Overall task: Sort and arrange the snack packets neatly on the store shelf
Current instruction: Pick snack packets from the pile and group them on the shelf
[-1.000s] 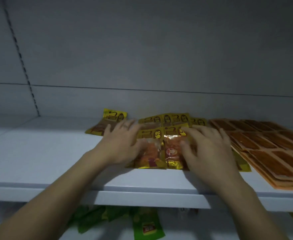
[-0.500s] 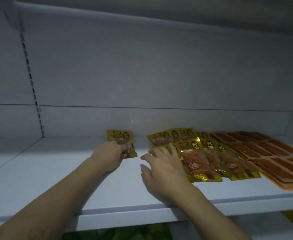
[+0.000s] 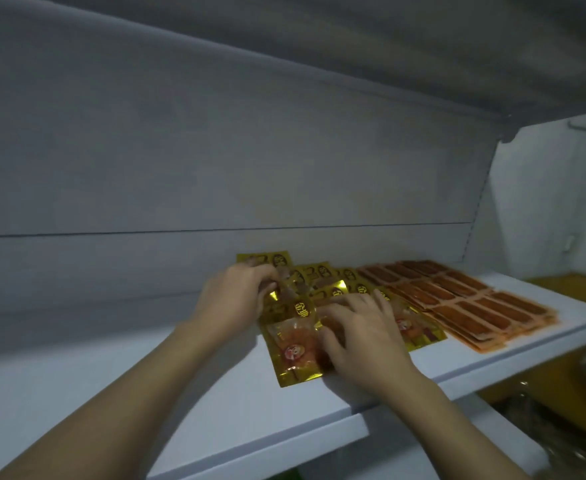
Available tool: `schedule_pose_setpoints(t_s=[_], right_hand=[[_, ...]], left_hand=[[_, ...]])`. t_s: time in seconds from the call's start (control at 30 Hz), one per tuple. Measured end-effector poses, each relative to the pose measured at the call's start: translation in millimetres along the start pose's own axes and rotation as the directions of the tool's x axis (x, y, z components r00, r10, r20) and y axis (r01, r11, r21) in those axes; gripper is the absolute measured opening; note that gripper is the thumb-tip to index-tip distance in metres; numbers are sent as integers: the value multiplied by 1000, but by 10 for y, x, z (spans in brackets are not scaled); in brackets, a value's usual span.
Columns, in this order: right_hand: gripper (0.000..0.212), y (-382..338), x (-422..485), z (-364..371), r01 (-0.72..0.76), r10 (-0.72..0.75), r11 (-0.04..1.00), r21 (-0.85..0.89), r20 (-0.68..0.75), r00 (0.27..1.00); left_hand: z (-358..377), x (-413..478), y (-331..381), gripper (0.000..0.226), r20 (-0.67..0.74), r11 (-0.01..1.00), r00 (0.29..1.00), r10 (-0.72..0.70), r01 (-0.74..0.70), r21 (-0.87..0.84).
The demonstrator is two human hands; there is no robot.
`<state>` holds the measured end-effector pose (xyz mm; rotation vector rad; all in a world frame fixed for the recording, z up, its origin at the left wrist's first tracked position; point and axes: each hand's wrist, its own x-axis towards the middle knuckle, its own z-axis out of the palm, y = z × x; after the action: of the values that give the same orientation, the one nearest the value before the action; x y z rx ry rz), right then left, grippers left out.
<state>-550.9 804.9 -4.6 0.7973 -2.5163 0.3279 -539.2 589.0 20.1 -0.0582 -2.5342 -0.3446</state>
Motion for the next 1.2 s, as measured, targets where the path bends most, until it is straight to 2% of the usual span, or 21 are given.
schedule_pose_setpoints(t_s=[0.27,0.37,0.43,0.5,0.73,0.9,1.2], right_hand=[[35,615,28,-77,-76,76,997,-8,-1,997],[37,784,-10,-39,-75,75,997,21,11,997],[38,904,-62,2,-59,59,997,46,-2,998],[39,1001,-99,40,-38,41,996,79,-35,999],[29,1106,-81,197,18,16,977,212,-156,988],[48,1046,73,229,58,-48,971,230,-50,998],[57,218,475,213,184,-207,942,281,52,977]], left_hand=[[320,430,569,40,-11,979,1000,20,-17,203],[555,540,588,29,166,959,978,-124,75,273],[753,484,526,35,289,956,936,-200,121,269],[858,463,485,39,320,949,913,-252,169,264],[822,475,536,46,298,939,902,-313,247,239],[691,258,612,50,242,917,911,-333,253,309],[-38,-339,288,53,146,863,912,-382,296,410]])
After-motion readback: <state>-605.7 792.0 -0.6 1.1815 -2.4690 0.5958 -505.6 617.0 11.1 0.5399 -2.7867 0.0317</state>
